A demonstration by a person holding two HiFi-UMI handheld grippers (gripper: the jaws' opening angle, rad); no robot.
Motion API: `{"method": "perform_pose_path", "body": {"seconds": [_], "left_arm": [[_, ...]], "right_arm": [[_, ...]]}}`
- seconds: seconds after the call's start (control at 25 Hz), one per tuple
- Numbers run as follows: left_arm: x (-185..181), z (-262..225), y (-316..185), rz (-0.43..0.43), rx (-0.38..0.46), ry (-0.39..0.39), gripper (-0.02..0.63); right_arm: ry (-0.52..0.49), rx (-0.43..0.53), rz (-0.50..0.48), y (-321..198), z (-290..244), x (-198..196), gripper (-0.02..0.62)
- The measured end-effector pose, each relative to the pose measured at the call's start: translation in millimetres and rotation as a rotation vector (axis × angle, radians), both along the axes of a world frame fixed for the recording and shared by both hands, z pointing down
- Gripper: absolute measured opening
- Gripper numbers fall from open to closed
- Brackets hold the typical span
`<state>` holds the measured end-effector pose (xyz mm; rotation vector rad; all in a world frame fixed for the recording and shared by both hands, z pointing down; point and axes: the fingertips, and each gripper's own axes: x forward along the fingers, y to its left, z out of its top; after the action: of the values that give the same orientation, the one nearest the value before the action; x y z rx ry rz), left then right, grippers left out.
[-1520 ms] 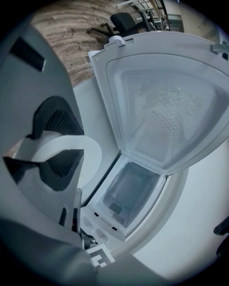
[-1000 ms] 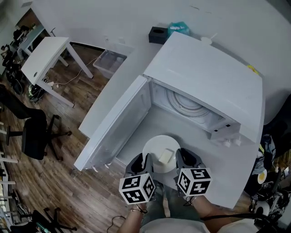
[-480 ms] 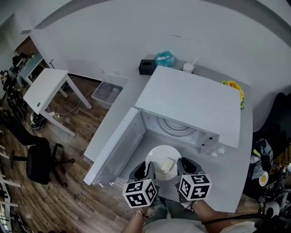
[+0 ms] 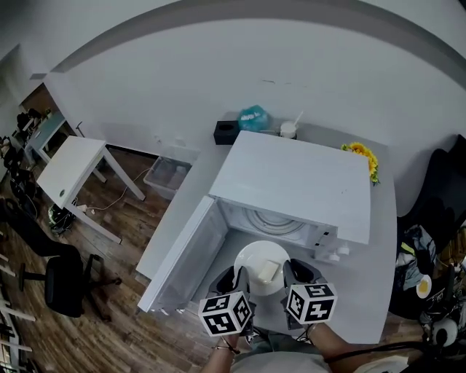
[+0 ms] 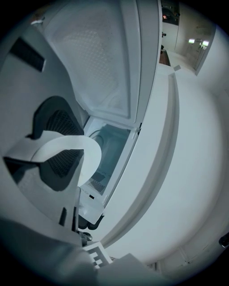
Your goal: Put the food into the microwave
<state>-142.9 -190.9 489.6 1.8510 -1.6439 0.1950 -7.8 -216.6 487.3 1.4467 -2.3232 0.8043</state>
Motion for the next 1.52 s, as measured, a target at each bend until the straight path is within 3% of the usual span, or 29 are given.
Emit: {"method": "perform_pose_path", "body": {"seconds": [0.48,0.84,1.04,1.52], "left_arm": [[6.7,11.9,-40.2,0.047,-0.004,-0.010,0.100],[11.8,30.1,-93.2,0.096,0.039,0.017,0.100],[10.6,39.8,-118.8,0.125,0.066,-0.016,0.100],[8.7,57.2,-165.3,0.161,0.138,-0.073,0.100]], "right_arm": [[-0.033,0.001,0.101,-27.5,9.4,10.5,0.057],[0.005,0.087,0.197,-63.6,27.6,17.4,0.057],[0.050,0.134,0.221,-77.5,39.4,15.2,0.058],[0.011,0.179,0.368,-117.6,59.3,14.2,0.058]]}}
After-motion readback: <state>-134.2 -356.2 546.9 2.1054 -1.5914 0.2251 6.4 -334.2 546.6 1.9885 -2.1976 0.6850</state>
